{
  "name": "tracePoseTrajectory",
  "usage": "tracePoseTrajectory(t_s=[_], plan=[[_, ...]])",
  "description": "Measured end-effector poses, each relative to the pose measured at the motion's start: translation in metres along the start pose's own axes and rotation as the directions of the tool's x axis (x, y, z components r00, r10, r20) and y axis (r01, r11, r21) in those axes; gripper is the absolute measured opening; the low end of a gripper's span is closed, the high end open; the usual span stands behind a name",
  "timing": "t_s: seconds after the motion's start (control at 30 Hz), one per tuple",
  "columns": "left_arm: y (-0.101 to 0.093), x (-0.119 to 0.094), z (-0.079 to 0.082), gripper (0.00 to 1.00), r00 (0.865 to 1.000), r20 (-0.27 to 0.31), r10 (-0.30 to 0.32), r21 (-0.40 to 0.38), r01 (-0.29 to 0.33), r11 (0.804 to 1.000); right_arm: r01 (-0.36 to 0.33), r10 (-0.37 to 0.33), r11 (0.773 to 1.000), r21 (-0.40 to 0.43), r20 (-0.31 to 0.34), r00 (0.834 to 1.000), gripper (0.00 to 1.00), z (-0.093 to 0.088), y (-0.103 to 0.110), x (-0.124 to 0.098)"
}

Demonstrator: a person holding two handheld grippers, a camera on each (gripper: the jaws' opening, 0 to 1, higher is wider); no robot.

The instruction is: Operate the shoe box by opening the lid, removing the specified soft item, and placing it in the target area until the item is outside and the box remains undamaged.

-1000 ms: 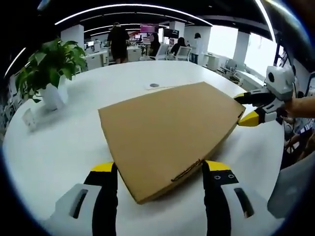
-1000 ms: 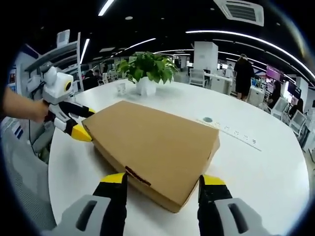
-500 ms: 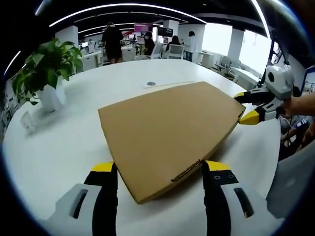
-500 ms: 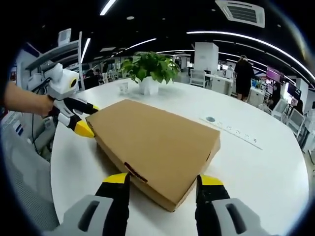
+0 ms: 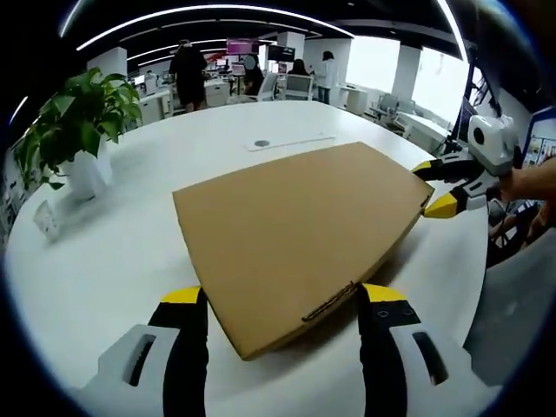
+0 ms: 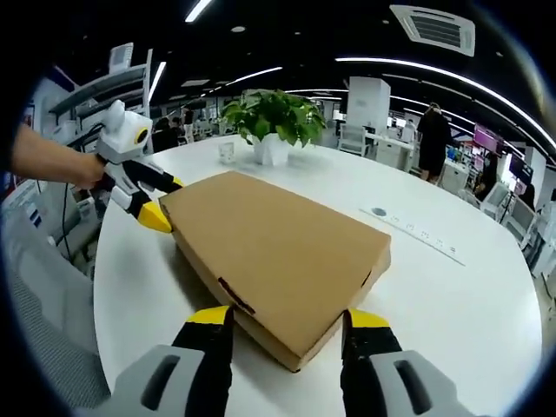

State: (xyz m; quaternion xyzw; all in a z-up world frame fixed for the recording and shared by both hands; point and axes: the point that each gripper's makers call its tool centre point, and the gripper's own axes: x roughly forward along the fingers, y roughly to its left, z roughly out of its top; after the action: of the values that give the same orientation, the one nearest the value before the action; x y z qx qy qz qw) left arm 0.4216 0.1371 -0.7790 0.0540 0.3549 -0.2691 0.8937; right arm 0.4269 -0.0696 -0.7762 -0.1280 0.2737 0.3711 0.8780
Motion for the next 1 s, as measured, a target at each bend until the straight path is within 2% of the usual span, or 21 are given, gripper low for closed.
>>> tracePoseTrajectory(t_s=[1.0], plan=[[0.01,-0.033,-0.031,0.7,0.998,-0.051,-0.03,0.041,0.032,0.999,-0.033,0.033,0.999,0.007,0.017,0.999,0.42,-0.004,0.048,-0.008]])
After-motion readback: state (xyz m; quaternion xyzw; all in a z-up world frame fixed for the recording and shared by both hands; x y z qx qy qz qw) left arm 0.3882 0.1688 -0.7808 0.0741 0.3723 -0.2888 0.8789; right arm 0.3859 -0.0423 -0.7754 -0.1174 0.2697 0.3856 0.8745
